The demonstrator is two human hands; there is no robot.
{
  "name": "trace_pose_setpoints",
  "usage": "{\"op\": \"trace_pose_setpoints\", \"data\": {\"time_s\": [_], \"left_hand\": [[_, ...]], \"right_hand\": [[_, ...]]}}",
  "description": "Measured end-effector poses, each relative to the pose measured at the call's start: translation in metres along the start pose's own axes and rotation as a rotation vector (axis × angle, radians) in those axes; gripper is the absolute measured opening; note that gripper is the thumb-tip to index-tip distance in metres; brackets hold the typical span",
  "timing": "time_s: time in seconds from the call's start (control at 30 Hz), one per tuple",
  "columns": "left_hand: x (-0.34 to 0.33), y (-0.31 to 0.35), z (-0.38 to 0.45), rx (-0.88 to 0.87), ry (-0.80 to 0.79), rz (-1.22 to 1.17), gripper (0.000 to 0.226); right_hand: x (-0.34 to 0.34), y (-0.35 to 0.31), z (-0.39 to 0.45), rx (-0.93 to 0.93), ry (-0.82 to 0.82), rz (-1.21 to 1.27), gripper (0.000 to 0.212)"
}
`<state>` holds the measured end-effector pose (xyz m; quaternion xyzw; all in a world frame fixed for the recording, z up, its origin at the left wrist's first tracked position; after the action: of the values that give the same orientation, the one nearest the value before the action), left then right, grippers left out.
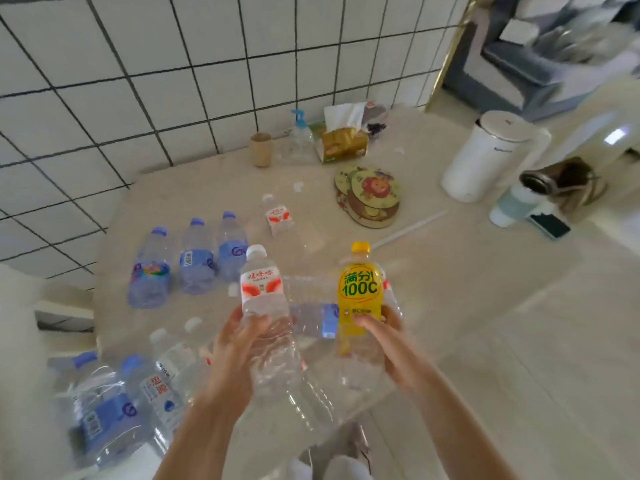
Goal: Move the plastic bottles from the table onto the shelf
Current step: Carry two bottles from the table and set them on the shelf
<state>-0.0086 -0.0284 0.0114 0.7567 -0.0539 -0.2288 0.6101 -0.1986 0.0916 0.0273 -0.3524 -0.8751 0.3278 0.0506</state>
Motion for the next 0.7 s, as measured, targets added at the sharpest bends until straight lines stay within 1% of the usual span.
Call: {"op": "trace_pose_setpoints", "data": {"time_s": [0.03,0.07,0.13,0.17,0.27,0.37,0.43,0.53,0.63,0.7], "left_hand": [[-0.012,-0.003,-0.001,0.011,-0.064,0.001,0.035],[-0.024,-0.008,-0.003,0.025,-0.109,-0.007,0.041],[-0.054,-0.019,-0.012,0.057,-0.208,-0.029,0.065],[-0.067,-0.023,-0.018,0.057,-0.254,-0.018,0.071],[-0.118,-0.038,-0.045,0.09,-0.444,0.019,0.069],[-0.167,-0.048,-0.077,0.078,-0.576,0.114,0.077],[-0.203,-0.057,-0.107,0.063,-0.714,0.152,0.083],[-0.248,-0.074,-0.16,0.088,-0.896,0.209,0.08],[-0.285,-0.09,-0.213,0.105,-1.033,0.252,0.066],[-0.307,-0.105,-0.254,0.108,-1.087,0.272,0.067]], "right_hand": [[0.01,0.005,-0.009,0.014,0.039,0.008,0.035],[0.021,0.01,-0.018,0.022,0.073,0.016,0.036],[0.048,0.023,-0.039,0.047,0.139,0.06,0.037],[0.059,0.031,-0.049,0.055,0.168,0.085,0.037],[0.097,0.056,-0.081,0.078,0.256,0.209,0.039],[0.134,0.083,-0.112,0.088,0.332,0.335,0.04],[0.164,0.105,-0.139,0.101,0.401,0.443,0.043],[0.21,0.145,-0.185,0.139,0.563,0.55,0.049],[0.253,0.191,-0.232,0.135,0.8,0.559,0.056],[0.281,0.228,-0.266,0.12,0.921,0.568,0.057]]}}
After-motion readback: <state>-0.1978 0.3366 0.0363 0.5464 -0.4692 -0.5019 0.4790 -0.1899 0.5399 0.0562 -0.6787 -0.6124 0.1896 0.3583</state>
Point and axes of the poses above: each hand's wrist, its own z-axis towards the middle knuckle, its own x-axis out of the back of the hand, y = z × x, the point moved 6 cm from there along z, towards the middle knuckle, and after that the axes turned 15 degrees about -x, right-handed, at the moved point
